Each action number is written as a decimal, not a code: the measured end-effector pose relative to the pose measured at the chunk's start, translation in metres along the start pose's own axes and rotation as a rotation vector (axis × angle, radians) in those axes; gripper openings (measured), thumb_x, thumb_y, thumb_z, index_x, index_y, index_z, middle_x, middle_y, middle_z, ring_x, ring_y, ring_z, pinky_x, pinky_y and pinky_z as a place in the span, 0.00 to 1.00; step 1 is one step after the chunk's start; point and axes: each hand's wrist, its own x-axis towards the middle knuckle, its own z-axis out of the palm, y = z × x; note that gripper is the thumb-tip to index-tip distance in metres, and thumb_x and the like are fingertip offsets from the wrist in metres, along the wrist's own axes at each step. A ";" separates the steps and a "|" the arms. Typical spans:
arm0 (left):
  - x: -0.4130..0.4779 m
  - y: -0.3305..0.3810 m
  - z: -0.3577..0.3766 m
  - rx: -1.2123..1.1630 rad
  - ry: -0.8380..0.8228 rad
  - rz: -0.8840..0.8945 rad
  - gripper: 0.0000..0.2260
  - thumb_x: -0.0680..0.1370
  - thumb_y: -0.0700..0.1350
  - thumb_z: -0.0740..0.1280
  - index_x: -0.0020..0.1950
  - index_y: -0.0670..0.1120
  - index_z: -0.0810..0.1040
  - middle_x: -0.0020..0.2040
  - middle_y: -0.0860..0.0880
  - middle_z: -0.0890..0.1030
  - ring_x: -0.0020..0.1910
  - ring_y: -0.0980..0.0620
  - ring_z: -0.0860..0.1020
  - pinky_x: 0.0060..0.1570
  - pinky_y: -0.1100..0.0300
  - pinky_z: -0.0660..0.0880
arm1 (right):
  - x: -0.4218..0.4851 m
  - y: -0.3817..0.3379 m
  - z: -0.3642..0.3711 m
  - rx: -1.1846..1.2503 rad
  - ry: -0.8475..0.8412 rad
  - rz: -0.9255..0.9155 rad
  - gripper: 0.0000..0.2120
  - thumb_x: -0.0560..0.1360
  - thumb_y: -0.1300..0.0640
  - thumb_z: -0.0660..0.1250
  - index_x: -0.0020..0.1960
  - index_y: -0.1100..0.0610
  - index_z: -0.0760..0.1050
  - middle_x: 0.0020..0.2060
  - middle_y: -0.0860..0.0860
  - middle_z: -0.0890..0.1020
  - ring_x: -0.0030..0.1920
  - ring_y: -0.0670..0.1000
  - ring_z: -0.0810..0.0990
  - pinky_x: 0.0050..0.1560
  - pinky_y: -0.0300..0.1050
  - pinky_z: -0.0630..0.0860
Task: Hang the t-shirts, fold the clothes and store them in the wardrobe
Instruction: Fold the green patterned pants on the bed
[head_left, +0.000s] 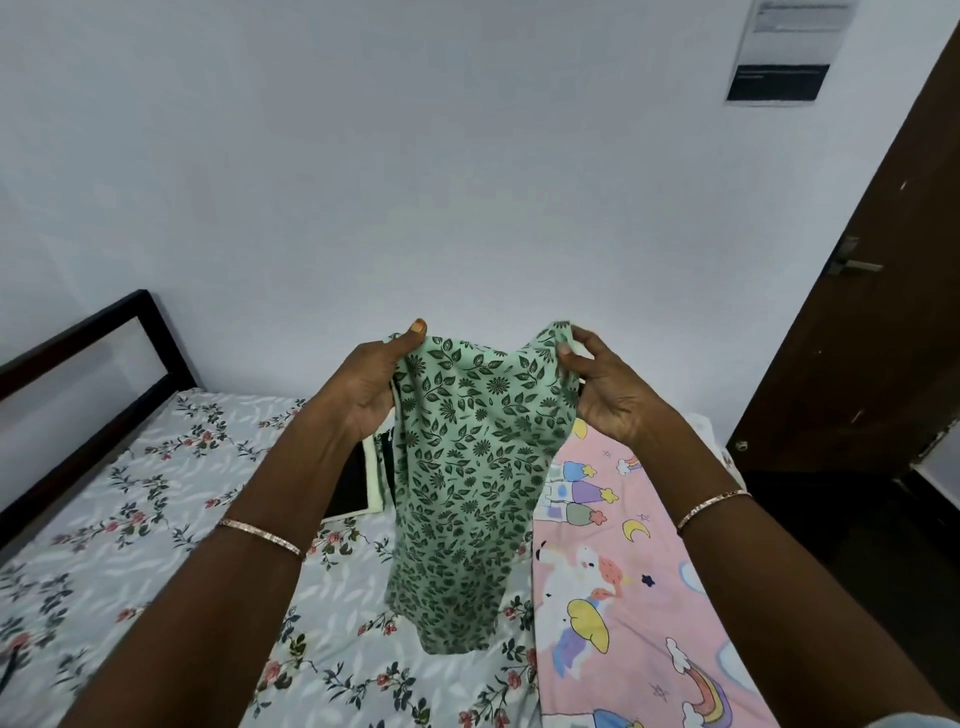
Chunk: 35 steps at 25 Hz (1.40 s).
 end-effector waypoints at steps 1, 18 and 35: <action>-0.001 0.000 0.002 -0.023 -0.007 0.005 0.16 0.75 0.52 0.72 0.53 0.40 0.82 0.53 0.41 0.85 0.54 0.42 0.84 0.57 0.48 0.77 | 0.000 0.007 0.000 -0.014 0.024 0.046 0.16 0.77 0.62 0.70 0.64 0.58 0.76 0.43 0.53 0.84 0.42 0.50 0.82 0.45 0.50 0.83; -0.003 0.011 0.015 -0.061 0.133 0.024 0.16 0.79 0.56 0.67 0.49 0.44 0.81 0.46 0.43 0.86 0.43 0.45 0.85 0.42 0.52 0.80 | -0.015 0.097 0.034 -0.158 -0.056 0.198 0.23 0.74 0.51 0.72 0.64 0.59 0.72 0.55 0.59 0.81 0.52 0.59 0.81 0.45 0.54 0.81; -0.012 0.022 -0.002 -0.507 -0.127 -0.208 0.22 0.80 0.56 0.64 0.60 0.38 0.78 0.53 0.36 0.84 0.47 0.38 0.85 0.39 0.40 0.82 | -0.033 0.096 0.058 0.126 -0.289 0.379 0.40 0.72 0.35 0.69 0.73 0.62 0.71 0.68 0.61 0.76 0.70 0.62 0.73 0.73 0.60 0.67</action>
